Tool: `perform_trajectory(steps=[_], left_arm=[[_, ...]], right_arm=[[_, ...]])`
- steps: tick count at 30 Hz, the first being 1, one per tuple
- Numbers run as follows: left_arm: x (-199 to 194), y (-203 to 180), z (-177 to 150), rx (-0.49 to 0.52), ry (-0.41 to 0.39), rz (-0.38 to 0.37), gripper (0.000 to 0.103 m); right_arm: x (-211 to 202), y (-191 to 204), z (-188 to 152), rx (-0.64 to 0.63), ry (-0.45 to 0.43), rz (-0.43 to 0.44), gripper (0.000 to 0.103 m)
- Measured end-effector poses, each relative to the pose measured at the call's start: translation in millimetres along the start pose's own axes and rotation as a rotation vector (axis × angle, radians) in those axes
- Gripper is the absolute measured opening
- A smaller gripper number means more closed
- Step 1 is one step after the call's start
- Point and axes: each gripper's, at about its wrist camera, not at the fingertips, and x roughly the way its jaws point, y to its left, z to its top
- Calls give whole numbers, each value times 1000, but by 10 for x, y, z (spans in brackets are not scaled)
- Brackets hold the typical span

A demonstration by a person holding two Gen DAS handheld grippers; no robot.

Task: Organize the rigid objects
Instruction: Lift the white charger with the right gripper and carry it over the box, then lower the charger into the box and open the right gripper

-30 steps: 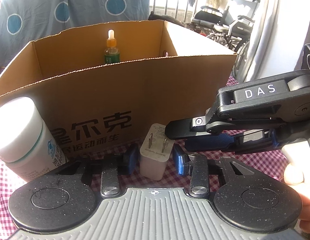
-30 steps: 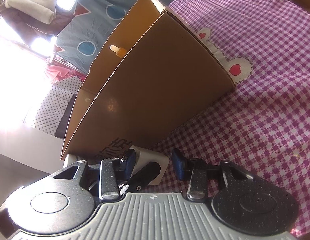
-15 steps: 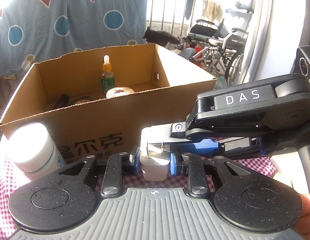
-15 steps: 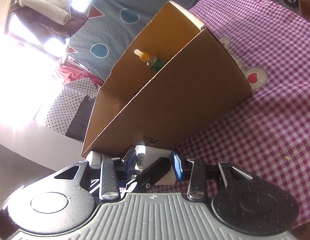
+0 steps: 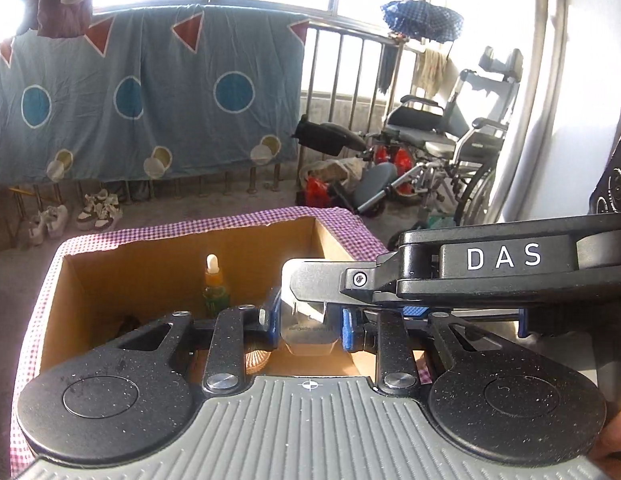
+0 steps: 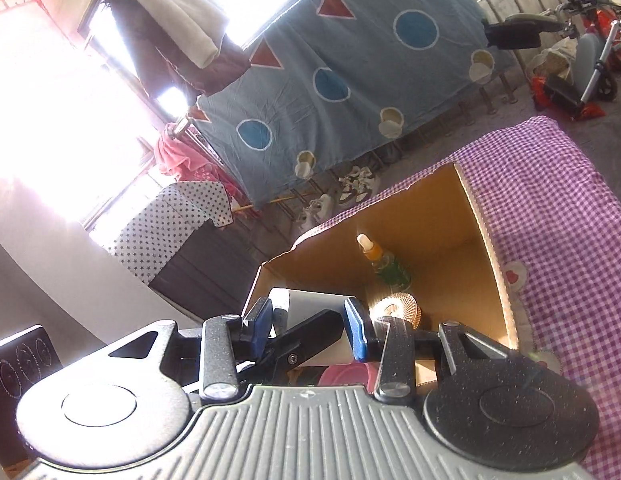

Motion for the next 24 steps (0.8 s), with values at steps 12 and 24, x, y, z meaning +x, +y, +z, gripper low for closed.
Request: perform_trajectory(steps=[12,24], left_arm=[[933,308,163,-176,211,24,26],[1316,392,101,-205,335,77,26]], right_arm=[[917,-471,533,-69,169,-119,43],[1022,-624,633,-117,146,-134,43]])
